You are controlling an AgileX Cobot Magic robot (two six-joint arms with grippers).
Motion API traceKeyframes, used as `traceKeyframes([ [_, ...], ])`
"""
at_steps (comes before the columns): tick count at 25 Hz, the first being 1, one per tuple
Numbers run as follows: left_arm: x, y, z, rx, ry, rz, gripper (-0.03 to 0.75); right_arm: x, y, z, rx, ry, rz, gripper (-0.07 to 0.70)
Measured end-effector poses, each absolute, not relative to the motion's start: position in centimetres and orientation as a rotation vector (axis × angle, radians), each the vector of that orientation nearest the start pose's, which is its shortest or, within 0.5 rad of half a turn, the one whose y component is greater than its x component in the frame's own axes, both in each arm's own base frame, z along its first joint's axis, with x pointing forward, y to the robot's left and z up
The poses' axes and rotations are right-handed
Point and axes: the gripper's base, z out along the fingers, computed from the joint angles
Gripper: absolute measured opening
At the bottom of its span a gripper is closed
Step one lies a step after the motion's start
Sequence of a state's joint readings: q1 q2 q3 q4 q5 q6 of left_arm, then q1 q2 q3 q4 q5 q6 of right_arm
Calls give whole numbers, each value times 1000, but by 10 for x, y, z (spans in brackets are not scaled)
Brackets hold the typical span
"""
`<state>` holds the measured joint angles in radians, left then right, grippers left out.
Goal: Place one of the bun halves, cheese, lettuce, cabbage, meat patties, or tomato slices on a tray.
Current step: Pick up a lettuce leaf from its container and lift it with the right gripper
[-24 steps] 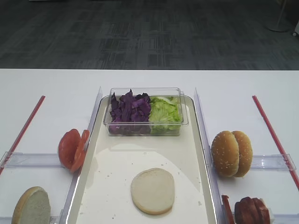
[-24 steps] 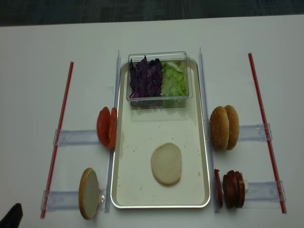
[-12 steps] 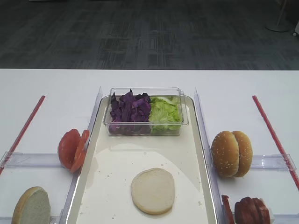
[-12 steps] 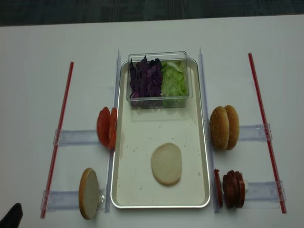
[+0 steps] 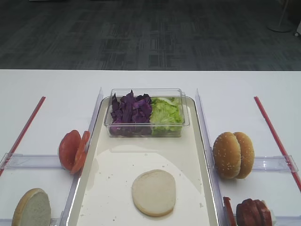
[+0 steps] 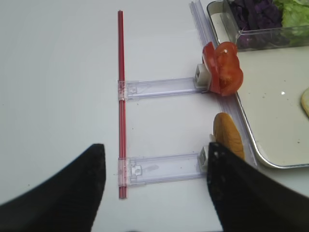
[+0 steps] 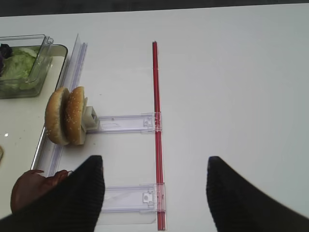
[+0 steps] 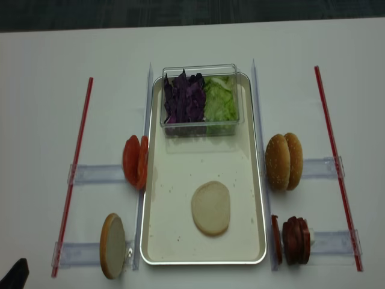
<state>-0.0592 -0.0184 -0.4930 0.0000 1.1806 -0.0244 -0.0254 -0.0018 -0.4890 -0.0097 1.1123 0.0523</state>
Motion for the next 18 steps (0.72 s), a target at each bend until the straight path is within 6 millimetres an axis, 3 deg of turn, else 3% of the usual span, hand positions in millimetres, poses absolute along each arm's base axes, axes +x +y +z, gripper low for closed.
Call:
traceKeyframes([
  [7, -12, 1, 266, 38, 2153, -49, 433, 4, -1, 283, 82, 2159, 3, 484],
  [18, -12, 1, 266, 38, 2153, -49, 433, 23, -1, 322, 71, 2183, 10, 484],
])
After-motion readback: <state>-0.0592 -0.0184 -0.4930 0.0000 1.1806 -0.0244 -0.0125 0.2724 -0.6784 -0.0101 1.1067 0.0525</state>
